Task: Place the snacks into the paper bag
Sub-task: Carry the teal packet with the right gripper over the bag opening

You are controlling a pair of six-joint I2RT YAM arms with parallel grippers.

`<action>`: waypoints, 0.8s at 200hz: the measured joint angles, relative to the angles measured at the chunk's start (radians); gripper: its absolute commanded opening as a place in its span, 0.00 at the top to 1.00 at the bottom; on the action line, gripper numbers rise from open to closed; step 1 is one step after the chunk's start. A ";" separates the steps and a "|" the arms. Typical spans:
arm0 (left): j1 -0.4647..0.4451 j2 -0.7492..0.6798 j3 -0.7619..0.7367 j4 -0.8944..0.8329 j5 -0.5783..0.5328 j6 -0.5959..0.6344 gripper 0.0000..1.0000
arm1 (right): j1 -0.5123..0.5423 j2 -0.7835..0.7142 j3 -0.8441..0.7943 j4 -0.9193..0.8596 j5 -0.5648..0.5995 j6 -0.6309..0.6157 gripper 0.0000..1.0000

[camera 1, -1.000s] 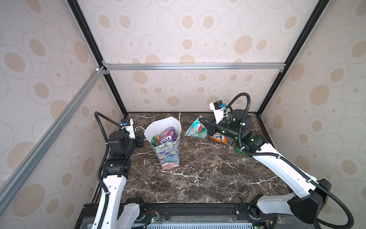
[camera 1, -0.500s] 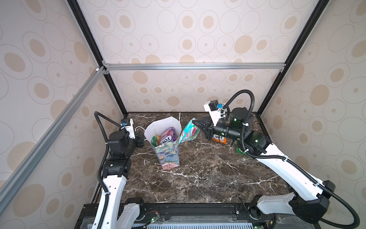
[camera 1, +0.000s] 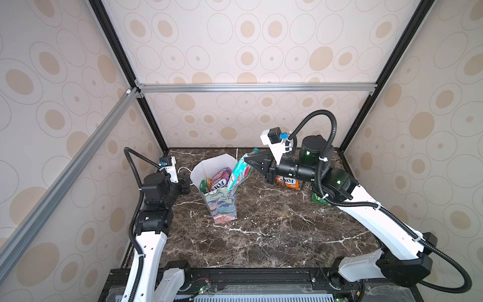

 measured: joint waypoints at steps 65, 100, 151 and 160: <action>0.000 -0.001 0.000 0.000 0.000 0.000 1.00 | 0.044 0.124 0.171 -0.053 -0.045 -0.028 1.00; 0.000 -0.001 0.000 0.000 0.000 0.000 1.00 | 0.054 0.181 0.231 -0.086 -0.058 -0.038 1.00; 0.000 -0.003 0.000 0.000 0.001 0.000 1.00 | 0.061 0.294 0.343 -0.123 -0.063 -0.048 1.00; 0.000 -0.003 0.000 0.000 0.001 0.000 1.00 | 0.063 0.319 0.370 -0.139 -0.056 -0.050 1.00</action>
